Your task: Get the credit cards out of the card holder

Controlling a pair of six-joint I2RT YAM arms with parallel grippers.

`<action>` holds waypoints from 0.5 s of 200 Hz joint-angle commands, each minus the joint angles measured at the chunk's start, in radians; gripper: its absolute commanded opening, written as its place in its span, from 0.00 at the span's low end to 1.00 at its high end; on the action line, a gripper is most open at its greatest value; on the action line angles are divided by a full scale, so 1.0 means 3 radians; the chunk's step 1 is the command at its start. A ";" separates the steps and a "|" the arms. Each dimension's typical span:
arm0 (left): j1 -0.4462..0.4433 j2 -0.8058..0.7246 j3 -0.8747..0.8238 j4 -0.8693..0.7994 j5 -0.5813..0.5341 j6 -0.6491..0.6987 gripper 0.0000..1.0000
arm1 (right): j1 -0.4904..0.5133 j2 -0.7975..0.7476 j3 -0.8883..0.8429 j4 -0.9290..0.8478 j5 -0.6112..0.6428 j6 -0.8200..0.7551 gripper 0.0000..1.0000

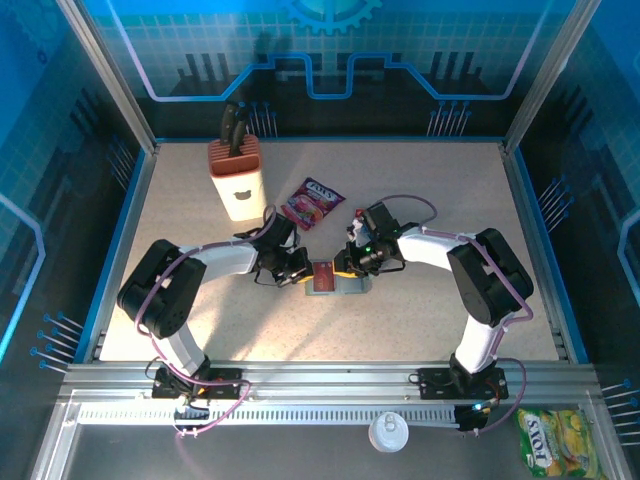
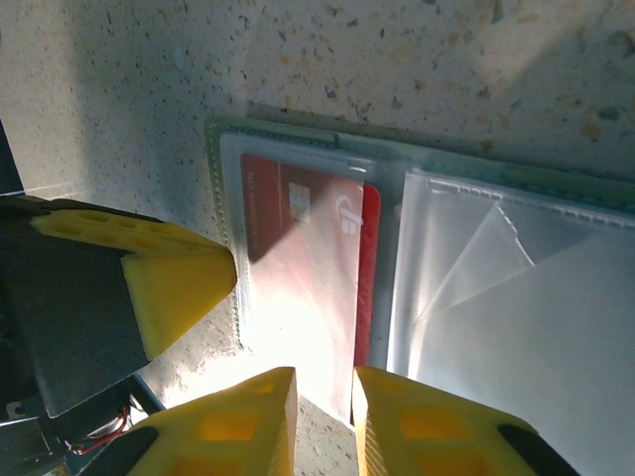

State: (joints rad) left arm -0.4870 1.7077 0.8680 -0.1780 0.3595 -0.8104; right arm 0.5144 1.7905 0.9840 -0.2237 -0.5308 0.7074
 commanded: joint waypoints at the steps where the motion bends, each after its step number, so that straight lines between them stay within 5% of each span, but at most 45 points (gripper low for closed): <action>1: 0.0023 0.0050 0.0082 -0.0069 0.0003 0.0058 0.00 | 0.0054 0.0063 0.0080 -0.0013 -0.0050 0.0024 0.24; 100: 0.0023 0.0027 0.0111 0.0023 0.0136 0.0021 0.00 | 0.0072 0.0095 0.0107 -0.0011 -0.0059 0.0023 0.25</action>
State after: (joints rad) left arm -0.4870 1.7084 0.8841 -0.1745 0.3687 -0.8101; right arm 0.5182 1.8034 0.9932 -0.2237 -0.5312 0.7074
